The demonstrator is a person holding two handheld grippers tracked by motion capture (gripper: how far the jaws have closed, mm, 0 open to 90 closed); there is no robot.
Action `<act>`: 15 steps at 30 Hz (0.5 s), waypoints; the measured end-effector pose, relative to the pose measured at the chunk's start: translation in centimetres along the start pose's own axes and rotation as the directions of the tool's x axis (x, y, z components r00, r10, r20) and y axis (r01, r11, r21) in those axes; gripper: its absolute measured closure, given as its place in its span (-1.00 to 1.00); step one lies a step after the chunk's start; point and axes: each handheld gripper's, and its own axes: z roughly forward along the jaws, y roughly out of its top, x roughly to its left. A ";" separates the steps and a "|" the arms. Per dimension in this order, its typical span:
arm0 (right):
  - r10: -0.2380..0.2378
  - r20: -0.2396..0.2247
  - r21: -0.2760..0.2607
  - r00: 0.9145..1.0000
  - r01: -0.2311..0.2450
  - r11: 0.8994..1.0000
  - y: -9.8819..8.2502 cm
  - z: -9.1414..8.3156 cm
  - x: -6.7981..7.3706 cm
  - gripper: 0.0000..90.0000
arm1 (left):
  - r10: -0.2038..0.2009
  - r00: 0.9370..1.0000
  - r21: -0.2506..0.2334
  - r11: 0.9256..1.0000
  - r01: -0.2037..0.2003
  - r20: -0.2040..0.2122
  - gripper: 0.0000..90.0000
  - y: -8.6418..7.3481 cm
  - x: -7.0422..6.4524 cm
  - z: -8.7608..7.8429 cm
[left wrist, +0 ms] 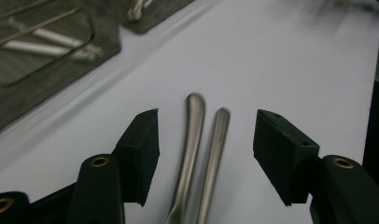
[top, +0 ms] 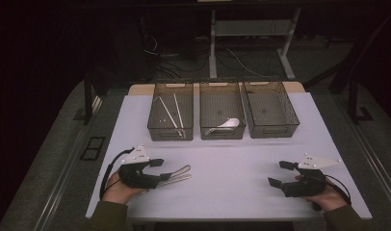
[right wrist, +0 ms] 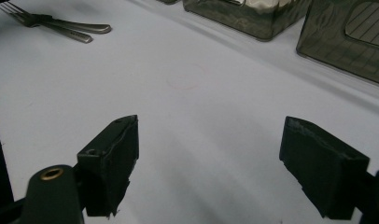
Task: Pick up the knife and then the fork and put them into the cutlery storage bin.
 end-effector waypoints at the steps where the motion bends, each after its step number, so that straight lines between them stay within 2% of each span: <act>1: 0.003 -0.002 0.002 1.000 -0.003 1.000 0.0 0.0 0.0 -0.56 | -0.004 1.000 0.009 1.000 0.004 -0.004 -0.04 -0.3 0.3 -0.2; 3: 0.000 0.000 0.006 1.000 0.000 1.000 0.0 0.0 0.0 -0.56 | -0.003 1.000 0.024 1.000 0.003 0.011 0.06 -0.8 0.7 -0.5; 9: 0.000 0.000 0.008 1.000 0.000 1.000 0.0 0.1 0.1 -0.56 | 0.049 0.997 0.094 0.994 -0.054 0.055 0.41 -1.9 0.7 -0.3; 15: -0.006 0.001 0.009 1.000 0.006 1.000 0.0 0.0 0.0 -0.56 | 0.083 0.993 0.169 0.981 -0.096 0.083 0.62 -2.2 0.4 0.7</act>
